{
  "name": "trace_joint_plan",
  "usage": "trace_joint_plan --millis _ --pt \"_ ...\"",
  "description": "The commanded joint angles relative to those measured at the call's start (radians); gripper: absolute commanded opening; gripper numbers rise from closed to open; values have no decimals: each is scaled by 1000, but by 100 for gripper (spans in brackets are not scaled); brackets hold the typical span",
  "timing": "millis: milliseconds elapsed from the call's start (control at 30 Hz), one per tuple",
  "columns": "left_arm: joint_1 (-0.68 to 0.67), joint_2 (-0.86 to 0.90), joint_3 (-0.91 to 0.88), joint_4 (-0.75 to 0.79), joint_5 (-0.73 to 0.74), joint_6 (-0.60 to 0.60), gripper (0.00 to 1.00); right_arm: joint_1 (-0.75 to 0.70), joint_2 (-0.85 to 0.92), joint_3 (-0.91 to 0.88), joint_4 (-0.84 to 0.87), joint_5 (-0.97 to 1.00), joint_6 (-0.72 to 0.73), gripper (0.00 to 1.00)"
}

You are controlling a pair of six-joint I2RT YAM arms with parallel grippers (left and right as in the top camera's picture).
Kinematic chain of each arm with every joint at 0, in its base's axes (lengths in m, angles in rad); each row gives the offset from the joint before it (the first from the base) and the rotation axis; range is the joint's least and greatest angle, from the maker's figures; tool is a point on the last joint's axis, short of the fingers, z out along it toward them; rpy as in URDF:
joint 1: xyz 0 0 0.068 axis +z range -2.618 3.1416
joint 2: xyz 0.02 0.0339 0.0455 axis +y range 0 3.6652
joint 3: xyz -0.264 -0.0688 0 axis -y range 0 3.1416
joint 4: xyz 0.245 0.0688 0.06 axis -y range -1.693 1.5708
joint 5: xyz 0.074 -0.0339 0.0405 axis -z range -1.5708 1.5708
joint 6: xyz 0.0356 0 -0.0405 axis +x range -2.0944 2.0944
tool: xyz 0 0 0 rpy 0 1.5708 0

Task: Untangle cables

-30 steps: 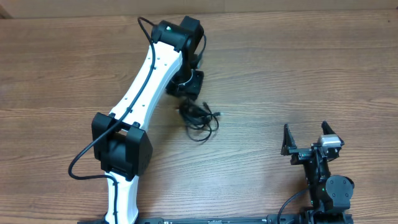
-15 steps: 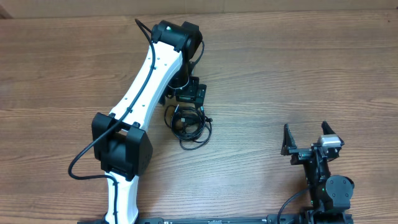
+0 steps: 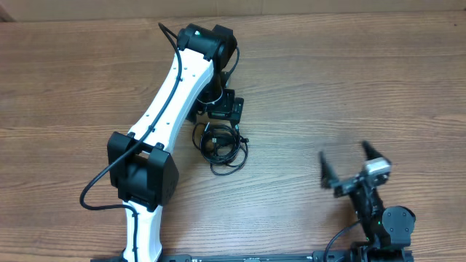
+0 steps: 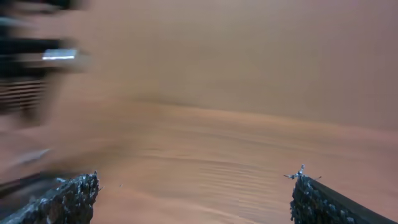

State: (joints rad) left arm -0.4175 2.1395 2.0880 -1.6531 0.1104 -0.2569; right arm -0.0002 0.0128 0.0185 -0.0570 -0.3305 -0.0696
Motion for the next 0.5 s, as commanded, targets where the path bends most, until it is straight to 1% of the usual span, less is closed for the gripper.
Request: trace_joint_plan --millis 0,67,133,167,267,333,400,433,467 --pt "-1 5 21 32 28 -13 100 0 -10 -10 1 -594 40 100" --pt "-2 5 21 50 48 -13 100 0 -10 -10 65 -666 43 100" --pt "-2 5 21 66 77 -13 100 0 -10 -10 125 -660 47 100" --pt "-2 5 21 74 95 -12 100 0 -10 -10 165 -640 77 100" --pt "-2 5 21 104 118 -13 100 -2 -10 -9 381 -485 259 100" --pt "-2 5 21 114 140 -12 100 -2 -10 22 497 -406 296 100" --pt "-2 5 21 116 160 -8 100 -2 -10 89 488 -377 299 100" --pt "-2 5 22 115 165 -8 100 -2 -10 184 385 -377 298 100" --pt "-2 5 22 113 173 -8 100 -2 -10 233 315 -377 296 100"
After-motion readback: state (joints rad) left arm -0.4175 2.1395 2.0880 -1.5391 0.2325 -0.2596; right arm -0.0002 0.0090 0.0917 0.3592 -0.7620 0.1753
